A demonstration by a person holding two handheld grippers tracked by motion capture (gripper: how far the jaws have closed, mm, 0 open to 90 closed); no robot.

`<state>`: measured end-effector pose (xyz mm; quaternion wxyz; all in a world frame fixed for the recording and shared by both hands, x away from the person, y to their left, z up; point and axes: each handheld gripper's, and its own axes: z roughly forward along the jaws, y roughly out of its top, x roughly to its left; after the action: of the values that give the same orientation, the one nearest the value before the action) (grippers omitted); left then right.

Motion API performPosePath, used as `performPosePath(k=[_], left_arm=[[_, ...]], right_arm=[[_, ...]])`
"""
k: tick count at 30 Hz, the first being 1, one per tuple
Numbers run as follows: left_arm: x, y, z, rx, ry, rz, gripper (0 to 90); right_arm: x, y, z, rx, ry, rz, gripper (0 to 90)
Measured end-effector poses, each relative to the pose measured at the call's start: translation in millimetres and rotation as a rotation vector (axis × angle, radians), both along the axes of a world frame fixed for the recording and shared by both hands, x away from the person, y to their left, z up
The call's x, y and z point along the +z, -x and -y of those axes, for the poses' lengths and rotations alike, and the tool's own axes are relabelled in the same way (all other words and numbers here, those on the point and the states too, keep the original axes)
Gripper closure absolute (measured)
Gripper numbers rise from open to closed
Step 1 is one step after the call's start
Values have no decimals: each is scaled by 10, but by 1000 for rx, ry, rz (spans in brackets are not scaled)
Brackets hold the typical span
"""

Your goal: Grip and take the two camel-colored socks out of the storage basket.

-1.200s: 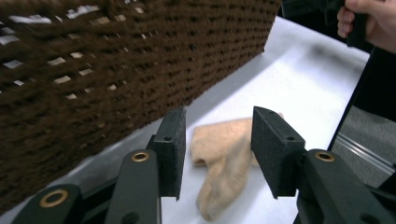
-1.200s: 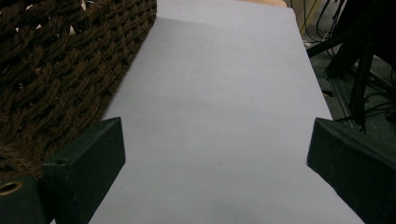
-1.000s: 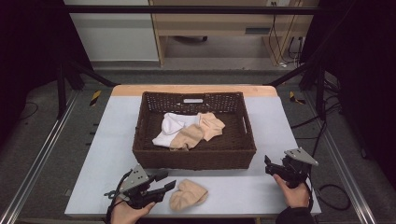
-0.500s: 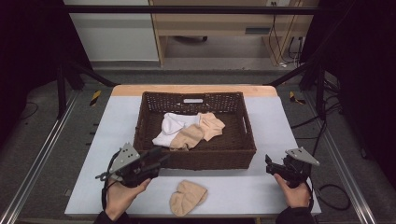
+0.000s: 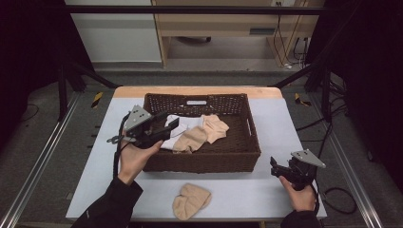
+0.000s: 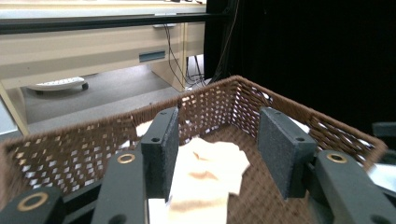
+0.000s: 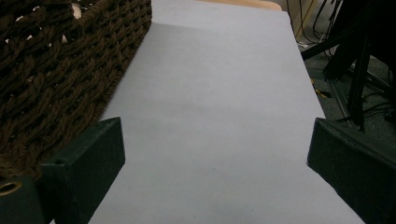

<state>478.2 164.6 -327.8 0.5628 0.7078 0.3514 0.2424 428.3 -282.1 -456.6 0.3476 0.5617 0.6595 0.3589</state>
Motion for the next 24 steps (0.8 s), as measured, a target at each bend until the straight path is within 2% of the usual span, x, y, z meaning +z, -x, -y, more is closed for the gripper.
performPosePath(k=[1,2,4,5,6,7,9,13,17,21,22,23,24], left_arm=[[-8,-115,65,0,-22,11,474],[-8,-115,65,0,-22,11,470],[-45,-234,136,13,-49,14,466],[-107,-359,198,17,-53,-13,466],[-143,-420,226,23,-64,-22,466],[-143,-420,226,23,-64,-22,466],[-218,-536,269,32,-94,-28,468],[-361,-721,296,55,-112,-66,469],[-484,-851,298,77,-130,-118,469],[-588,-921,339,58,-154,-158,487],[-623,-937,355,49,-175,-171,492],[-678,-959,380,38,-207,-200,503],[-678,-959,380,38,-207,-200,505]], right_arm=[[-1,-1,2,-2,1,-1,45],[-1,-1,2,-2,1,-1,45],[-4,-2,7,-3,4,0,44],[-5,-3,9,-3,4,1,44],[-3,-2,7,-4,1,-1,44],[-1,0,7,-5,-1,-1,44],[-1,2,6,-3,-1,-1,44],[-7,-7,4,-1,5,-1,44],[-11,-12,-2,2,8,-5,44],[-12,-13,-6,1,7,-8,44],[-13,-15,-5,1,7,-7,44],[-13,-16,-5,3,7,-8,44],[-13,-16,-5,3,7,-8,44]])
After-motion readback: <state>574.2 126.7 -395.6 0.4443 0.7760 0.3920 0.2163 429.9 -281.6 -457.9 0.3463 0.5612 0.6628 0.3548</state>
